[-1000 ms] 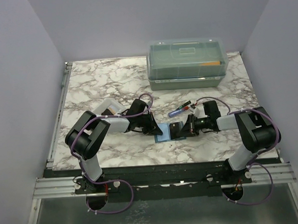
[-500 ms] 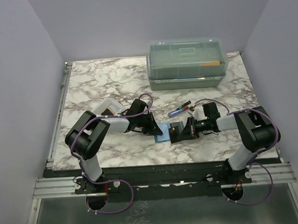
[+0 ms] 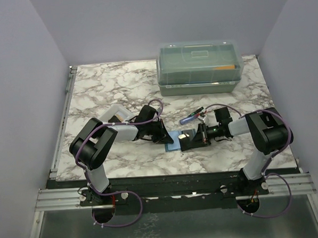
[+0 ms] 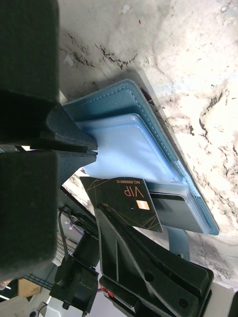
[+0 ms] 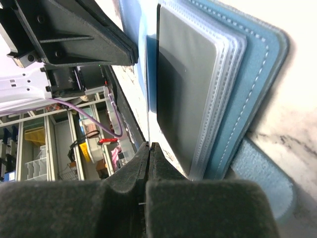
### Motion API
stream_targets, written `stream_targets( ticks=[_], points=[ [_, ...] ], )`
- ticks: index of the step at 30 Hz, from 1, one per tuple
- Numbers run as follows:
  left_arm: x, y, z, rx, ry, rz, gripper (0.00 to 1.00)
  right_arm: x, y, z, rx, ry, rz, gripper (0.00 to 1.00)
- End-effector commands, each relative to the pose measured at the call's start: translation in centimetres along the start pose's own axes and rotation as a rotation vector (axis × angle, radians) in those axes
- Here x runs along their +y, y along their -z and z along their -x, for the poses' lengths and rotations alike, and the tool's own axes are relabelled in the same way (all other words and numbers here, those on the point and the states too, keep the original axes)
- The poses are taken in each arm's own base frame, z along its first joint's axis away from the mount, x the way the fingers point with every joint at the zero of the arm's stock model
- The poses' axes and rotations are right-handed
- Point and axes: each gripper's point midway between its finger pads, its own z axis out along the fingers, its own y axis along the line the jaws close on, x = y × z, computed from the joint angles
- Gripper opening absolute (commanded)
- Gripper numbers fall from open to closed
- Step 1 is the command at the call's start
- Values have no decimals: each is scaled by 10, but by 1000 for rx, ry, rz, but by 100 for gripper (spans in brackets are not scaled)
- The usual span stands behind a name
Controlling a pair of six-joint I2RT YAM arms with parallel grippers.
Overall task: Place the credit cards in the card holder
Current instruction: Insert the credit card into the card holder.
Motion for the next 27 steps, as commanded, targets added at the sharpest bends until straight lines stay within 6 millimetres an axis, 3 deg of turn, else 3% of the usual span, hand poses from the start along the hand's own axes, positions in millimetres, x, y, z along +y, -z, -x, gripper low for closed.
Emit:
stream_targets(
  ticks=[1, 14, 21, 27],
  points=[
    [29, 1, -12, 24, 18, 99, 0, 3, -2, 9, 9, 41, 32, 0],
    [30, 2, -14, 34, 8, 99, 0, -6, -7, 20, 16, 63, 20, 0],
    [17, 6, -12, 37, 3, 64, 0, -8, -9, 25, 13, 64, 15, 0],
    [-13, 23, -2, -8, -12, -8, 21, -10, -11, 25, -11, 52, -8, 2]
  ],
)
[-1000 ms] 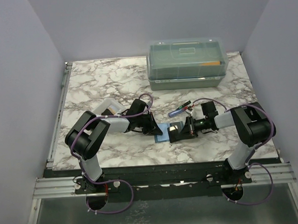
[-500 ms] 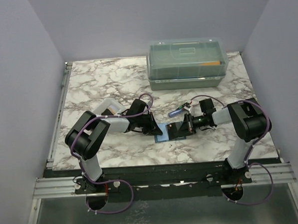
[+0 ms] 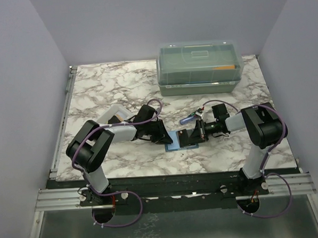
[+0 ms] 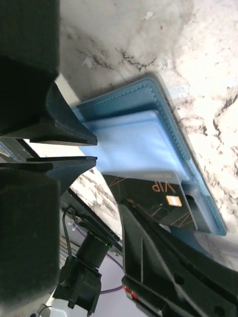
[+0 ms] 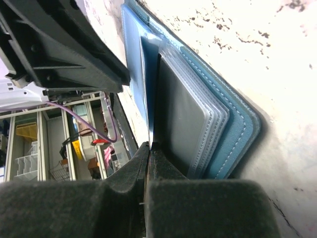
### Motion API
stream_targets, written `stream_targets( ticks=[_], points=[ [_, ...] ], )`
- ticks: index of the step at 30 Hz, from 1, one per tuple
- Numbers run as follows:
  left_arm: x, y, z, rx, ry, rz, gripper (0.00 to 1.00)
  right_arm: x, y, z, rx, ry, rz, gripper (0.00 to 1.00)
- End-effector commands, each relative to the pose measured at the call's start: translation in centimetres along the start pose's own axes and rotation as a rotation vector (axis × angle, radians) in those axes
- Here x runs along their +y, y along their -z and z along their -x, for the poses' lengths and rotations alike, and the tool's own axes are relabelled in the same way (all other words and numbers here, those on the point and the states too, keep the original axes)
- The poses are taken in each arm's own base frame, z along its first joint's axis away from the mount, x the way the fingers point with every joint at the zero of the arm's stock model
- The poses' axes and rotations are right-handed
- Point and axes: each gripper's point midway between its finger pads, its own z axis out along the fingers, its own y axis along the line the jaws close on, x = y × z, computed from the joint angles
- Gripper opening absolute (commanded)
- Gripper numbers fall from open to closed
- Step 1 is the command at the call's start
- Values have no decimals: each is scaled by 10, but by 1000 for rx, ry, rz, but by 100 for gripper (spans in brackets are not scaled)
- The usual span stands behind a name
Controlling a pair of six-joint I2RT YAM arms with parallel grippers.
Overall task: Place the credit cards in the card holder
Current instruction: Insert the credit card into the card holder.
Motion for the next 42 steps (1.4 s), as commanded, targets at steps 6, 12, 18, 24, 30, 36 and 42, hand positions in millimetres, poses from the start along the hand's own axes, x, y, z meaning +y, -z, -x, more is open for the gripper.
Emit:
stream_targets(
  ticks=[6, 12, 18, 24, 30, 36, 42],
  points=[
    [0, 32, 14, -105, 14, 64, 21, -5, -4, 0, -25, -3, -40, 6],
    [44, 16, 7, -83, 77, 199, 6, -5, -8, -4, -17, 0, -52, 6],
    [56, 1, 2, -59, 78, 235, 2, 3, -18, -5, -23, 11, -49, 10],
    [52, -1, 3, -67, 69, 228, 2, 7, -28, 1, -36, 18, -116, 14],
    [54, 3, -1, -62, 55, 228, 2, 1, -11, 0, -63, 27, -280, 32],
    [55, 1, -4, -45, 53, 226, 2, -1, 1, -1, -76, 13, -371, 43],
    [51, 0, -2, -40, 47, 214, 2, -1, -7, 14, -64, 44, -353, 43]
  ],
)
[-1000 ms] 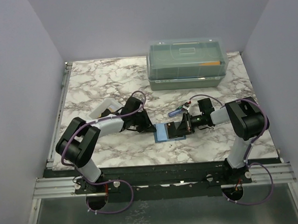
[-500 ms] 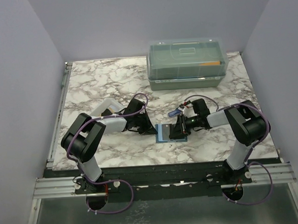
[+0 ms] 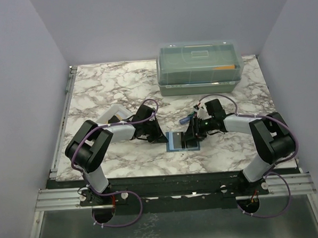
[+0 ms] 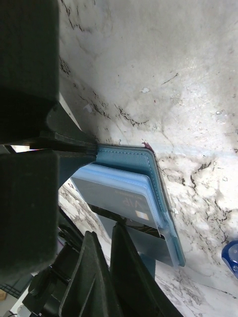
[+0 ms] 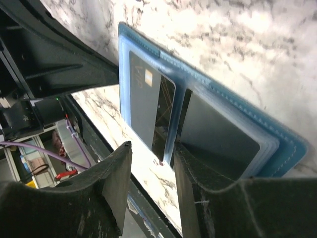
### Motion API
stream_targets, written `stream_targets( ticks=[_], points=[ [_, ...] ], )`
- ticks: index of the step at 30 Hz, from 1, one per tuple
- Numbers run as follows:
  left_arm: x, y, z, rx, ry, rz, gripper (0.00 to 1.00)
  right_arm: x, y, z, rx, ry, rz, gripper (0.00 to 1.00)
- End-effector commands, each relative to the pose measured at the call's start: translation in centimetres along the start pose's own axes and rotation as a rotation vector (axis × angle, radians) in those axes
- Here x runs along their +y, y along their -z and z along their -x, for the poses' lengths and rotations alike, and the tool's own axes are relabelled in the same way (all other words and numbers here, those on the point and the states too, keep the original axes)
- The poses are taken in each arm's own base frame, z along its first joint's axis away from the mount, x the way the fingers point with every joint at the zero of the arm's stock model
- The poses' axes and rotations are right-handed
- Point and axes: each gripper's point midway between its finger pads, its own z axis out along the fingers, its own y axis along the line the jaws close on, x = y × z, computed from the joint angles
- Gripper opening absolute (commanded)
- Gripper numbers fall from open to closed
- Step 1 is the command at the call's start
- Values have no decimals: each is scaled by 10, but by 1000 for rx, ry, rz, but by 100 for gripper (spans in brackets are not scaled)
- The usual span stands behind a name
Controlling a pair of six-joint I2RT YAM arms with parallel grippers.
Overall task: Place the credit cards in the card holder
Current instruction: Insert the credit card into the card holder.
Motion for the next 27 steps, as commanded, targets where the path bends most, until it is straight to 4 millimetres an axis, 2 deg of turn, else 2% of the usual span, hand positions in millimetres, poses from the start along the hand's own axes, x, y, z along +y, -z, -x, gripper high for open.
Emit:
stream_targets(
  ticks=[1, 6, 12, 14, 20, 25, 27],
  points=[
    [28, -9, -14, 34, -6, 94, 2, -13, -9, 9, 7, 17, -52, 43],
    [28, -10, -16, 42, 0, 94, 2, -9, -19, 16, 16, 40, -45, 43],
    [21, -10, -13, 40, -13, 78, 2, 19, -24, 16, 23, 73, 31, 42],
    [18, -9, -12, 36, -17, 71, 2, 18, -21, 14, 14, 67, 16, 42],
    [15, 0, -7, 16, -47, 80, 7, -8, -12, 10, -1, 65, -149, 42],
    [10, 9, -8, 10, -58, 66, 10, -2, -8, 5, -10, 59, -131, 39],
    [7, 11, -9, 10, -58, 59, 10, 0, -9, 3, -1, 61, -118, 33]
  ],
)
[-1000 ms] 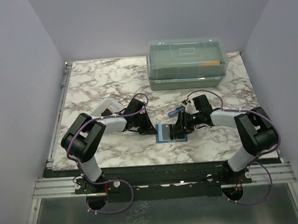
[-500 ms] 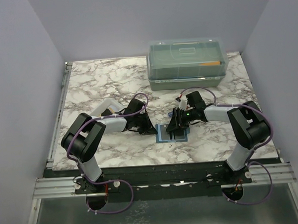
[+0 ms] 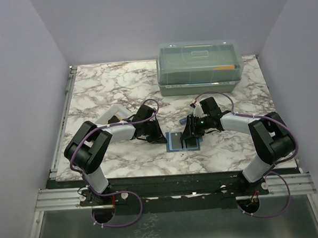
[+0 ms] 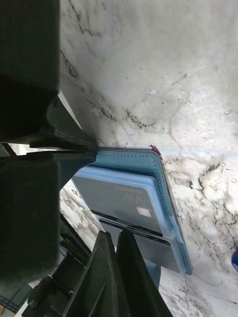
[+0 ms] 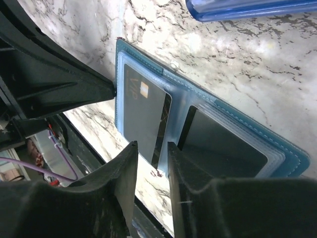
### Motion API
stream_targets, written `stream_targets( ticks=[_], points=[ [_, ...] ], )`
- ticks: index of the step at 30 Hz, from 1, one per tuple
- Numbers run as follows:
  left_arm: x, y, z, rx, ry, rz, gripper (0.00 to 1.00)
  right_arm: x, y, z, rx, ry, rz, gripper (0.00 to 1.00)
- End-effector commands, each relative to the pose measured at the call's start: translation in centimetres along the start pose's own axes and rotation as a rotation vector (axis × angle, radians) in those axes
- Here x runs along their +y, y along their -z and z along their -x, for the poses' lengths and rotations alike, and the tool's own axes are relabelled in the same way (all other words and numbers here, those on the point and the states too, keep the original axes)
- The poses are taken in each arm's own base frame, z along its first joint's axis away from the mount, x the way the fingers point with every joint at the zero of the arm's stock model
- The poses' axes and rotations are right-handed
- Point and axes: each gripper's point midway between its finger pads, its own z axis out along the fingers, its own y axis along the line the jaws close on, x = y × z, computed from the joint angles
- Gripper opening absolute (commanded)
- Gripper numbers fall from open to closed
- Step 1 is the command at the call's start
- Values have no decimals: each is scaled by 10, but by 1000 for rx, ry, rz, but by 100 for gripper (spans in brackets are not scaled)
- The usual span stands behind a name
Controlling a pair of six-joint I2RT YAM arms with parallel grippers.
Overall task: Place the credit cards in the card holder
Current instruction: Insert the credit card into the card holder, then turn over the card slot in the card holder.
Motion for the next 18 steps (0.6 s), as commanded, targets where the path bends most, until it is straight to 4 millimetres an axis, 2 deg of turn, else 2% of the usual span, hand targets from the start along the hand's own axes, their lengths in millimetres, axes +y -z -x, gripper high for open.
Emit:
stream_targets(
  ticks=[1, 10, 18],
  points=[
    [6, 10, -8, 4, -17, 40, 11, -4, 1, -12, 19, 0, -28, 30],
    [-23, 26, -6, 5, -31, -55, 19, -13, -10, -7, 22, 4, -53, 14],
    [-40, 25, -9, 38, -18, -153, 27, -31, -16, -13, 32, -25, -115, 6]
  ],
)
